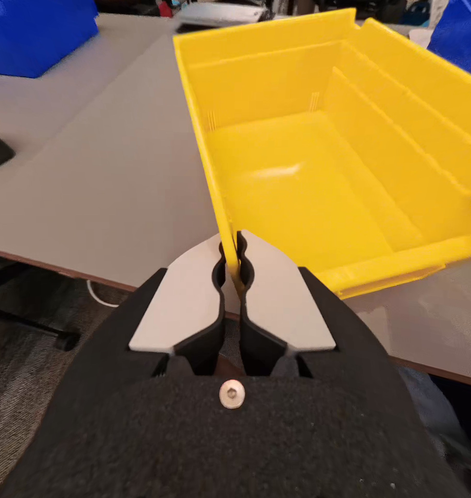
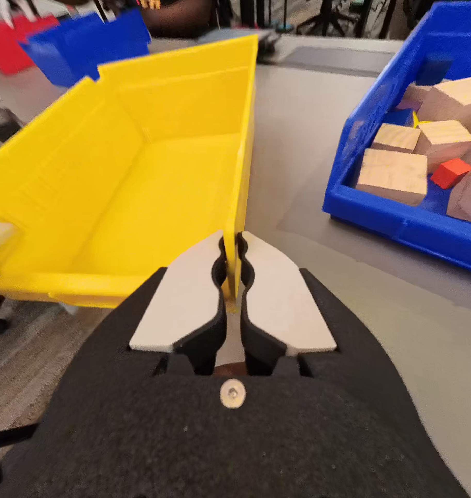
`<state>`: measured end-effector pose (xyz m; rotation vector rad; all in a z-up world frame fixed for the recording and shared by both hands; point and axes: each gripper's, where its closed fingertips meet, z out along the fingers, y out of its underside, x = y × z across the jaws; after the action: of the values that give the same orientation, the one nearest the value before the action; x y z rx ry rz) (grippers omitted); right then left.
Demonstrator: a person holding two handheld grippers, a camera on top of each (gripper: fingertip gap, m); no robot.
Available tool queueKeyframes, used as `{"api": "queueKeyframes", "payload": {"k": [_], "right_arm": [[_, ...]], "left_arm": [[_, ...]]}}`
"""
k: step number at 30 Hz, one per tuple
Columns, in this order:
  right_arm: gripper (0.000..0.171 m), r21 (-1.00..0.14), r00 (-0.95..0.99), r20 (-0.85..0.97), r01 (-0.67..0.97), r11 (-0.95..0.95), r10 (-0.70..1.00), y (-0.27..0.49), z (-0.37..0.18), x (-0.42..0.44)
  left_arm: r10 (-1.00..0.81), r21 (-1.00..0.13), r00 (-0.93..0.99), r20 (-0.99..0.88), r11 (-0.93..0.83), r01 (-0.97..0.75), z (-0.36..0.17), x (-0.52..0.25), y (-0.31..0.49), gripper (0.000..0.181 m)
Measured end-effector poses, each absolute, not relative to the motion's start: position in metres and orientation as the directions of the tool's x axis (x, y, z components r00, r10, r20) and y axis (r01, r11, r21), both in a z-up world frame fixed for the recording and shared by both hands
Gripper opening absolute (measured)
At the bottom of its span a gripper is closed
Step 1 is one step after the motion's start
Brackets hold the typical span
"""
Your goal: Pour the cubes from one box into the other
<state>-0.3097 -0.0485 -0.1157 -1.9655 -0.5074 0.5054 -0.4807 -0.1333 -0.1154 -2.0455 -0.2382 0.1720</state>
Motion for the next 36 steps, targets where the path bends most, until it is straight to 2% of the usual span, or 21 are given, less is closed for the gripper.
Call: {"api": "queueKeyframes", "payload": {"k": [3,7,11,14,19,24,27,31,34,36], "right_arm": [[0.003,-0.946,0.836,-0.089,0.099,-0.308,0.542,-0.052,-0.079,-0.296],[0.004,-0.986,0.882,-0.028,0.055,-0.16,0.471,-0.047,-0.004,-0.243],[0.003,-0.998,0.939,0.004,0.028,-0.064,0.343,-0.032,0.064,-0.148],[0.003,-0.998,0.976,0.019,0.03,-0.052,0.218,-0.016,0.086,-0.055],[0.002,-0.987,1.0,0.006,0.008,-0.16,0.01,0.004,0.057,0.111],[0.002,-0.944,0.997,-0.036,-0.057,-0.325,-0.068,0.036,-0.029,0.229],[0.002,-0.89,0.987,-0.116,-0.154,-0.429,-0.113,0.044,-0.085,0.264],[0.003,-0.853,0.982,-0.129,-0.181,-0.49,-0.139,0.052,-0.133,0.287],[0.006,-0.852,0.978,-0.145,-0.2,-0.484,-0.15,0.054,-0.136,0.296],[0.019,-0.863,0.975,-0.149,-0.21,-0.459,-0.167,0.05,-0.125,0.301]], "left_arm": [[0.245,-0.926,0.969,-0.037,-0.373,0.059,-0.082,-0.468,-0.138,0.005],[0.173,-0.971,0.985,-0.023,-0.237,0.019,-0.015,-0.424,-0.114,0.005],[0.026,-0.99,1.0,-0.017,-0.138,-0.013,0.049,-0.336,-0.07,0.005],[-0.084,-0.995,0.996,-0.04,-0.089,-0.047,0.075,-0.247,-0.032,0.005],[-0.258,-0.985,0.966,-0.007,-0.166,-0.051,0.048,-0.082,0.021,0.005],[-0.288,-0.95,0.958,0.0,-0.3,-0.09,-0.025,0.037,0.06,0.004],[-0.292,-0.912,0.956,0.018,-0.397,-0.104,-0.071,0.074,0.075,0.004],[-0.322,-0.882,0.947,-0.002,-0.446,-0.154,-0.125,0.096,0.08,0.005],[-0.403,-0.885,0.912,-0.075,-0.394,-0.246,-0.128,0.104,0.07,0.013],[-0.46,-0.898,0.887,-0.039,-0.373,-0.233,-0.113,0.094,0.056,0.025]]}}
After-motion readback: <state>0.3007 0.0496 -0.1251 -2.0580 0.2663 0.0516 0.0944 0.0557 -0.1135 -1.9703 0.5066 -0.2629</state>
